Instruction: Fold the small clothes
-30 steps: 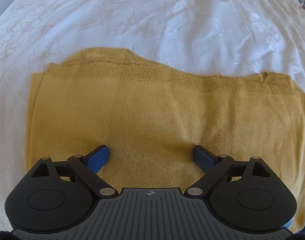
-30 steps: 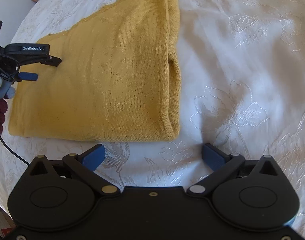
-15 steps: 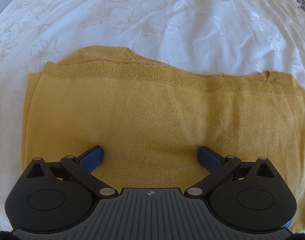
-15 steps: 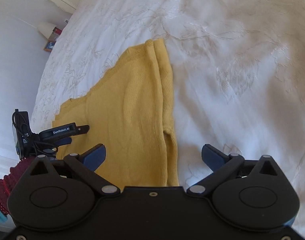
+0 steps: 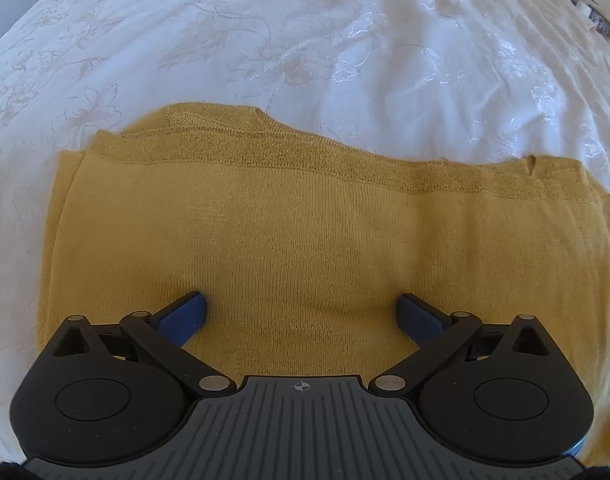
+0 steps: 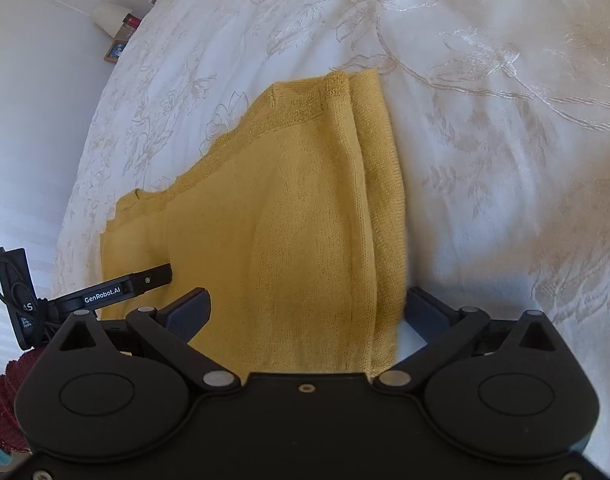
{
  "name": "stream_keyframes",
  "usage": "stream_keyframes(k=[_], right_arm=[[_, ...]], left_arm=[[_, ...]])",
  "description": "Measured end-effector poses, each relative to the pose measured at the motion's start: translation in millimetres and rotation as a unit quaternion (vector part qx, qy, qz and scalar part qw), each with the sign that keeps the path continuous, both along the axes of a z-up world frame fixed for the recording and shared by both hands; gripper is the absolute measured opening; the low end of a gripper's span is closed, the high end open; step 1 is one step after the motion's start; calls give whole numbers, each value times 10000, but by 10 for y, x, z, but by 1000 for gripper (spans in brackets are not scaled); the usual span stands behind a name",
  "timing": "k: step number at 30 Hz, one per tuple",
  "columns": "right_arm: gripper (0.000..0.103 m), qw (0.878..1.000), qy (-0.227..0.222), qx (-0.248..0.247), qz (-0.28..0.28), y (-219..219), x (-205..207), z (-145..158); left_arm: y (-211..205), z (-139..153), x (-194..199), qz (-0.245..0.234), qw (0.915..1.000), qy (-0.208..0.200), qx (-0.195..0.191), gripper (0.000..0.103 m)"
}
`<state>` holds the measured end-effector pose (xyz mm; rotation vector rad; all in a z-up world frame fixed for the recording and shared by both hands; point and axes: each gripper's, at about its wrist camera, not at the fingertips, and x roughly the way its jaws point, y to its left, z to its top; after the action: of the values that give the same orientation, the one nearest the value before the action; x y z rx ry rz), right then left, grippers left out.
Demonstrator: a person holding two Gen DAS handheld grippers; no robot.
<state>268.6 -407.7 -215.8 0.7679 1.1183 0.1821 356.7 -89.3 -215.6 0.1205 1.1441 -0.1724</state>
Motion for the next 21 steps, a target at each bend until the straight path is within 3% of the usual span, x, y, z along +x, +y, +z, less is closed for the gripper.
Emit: stream_keyframes(k=[5,9,15,21], right_arm=[[103,9998,-20,169,-111,-65,-36,-30],[103,9998,-94,194,-46,-109,-73,-30],[103,9997,-132,215,-18,-107,-64,-34],[103,9991,-145,409,-13,-192,-73,-59]], left_arm=[[12,107,50,-72,9998,177,28,102],[57,259,-14,-79,9995,277,-99,89],[103,314,-285,-32,9986,484,-222,89],[-9,207,-389,-324,9980,532,98,90]])
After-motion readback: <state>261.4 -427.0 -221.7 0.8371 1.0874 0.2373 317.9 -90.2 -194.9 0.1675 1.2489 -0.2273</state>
